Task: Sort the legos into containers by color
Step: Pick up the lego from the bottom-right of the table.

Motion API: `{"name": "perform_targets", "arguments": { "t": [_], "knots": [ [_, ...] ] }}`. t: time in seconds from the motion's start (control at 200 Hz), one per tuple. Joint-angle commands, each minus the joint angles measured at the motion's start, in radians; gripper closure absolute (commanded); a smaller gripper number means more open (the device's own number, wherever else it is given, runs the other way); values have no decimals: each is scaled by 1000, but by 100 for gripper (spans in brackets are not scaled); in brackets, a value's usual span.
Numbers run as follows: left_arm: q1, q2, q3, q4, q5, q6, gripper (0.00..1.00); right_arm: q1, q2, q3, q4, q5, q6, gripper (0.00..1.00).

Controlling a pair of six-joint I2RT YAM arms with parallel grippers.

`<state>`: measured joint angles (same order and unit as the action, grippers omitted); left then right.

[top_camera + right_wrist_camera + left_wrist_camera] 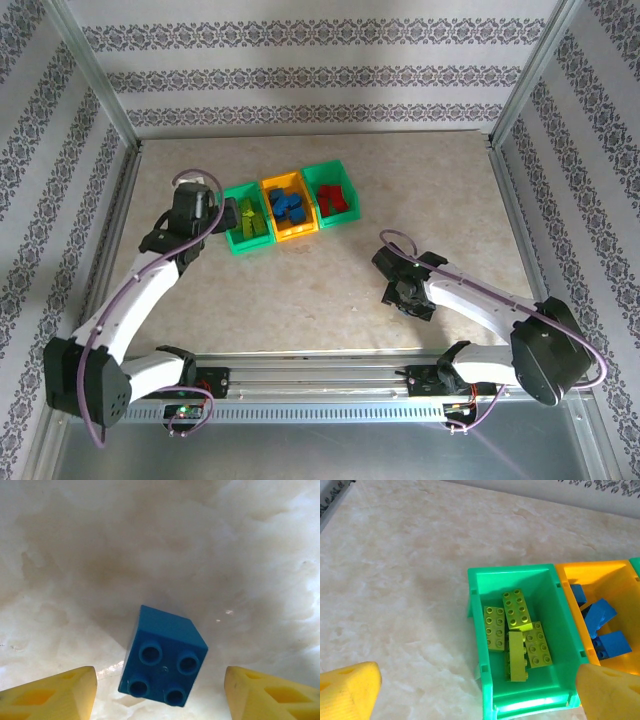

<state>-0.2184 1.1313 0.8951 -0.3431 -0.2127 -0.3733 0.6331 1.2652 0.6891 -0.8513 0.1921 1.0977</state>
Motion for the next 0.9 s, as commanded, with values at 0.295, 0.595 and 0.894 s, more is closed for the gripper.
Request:
{"name": "perform_targets", "arguments": {
  "t": [0.295, 0.595, 0.894],
  "knots": [
    [14, -200, -144, 43, -34, -48, 0, 8, 50, -31, 105, -7, 5, 42],
    [15, -275, -206, 30, -20, -67, 0, -1, 118, -4, 148, -7, -43, 49],
    [16, -259, -197, 16, -6, -78, 0, 9, 216, 50, 182, -24, -92, 64]
  ]
}}
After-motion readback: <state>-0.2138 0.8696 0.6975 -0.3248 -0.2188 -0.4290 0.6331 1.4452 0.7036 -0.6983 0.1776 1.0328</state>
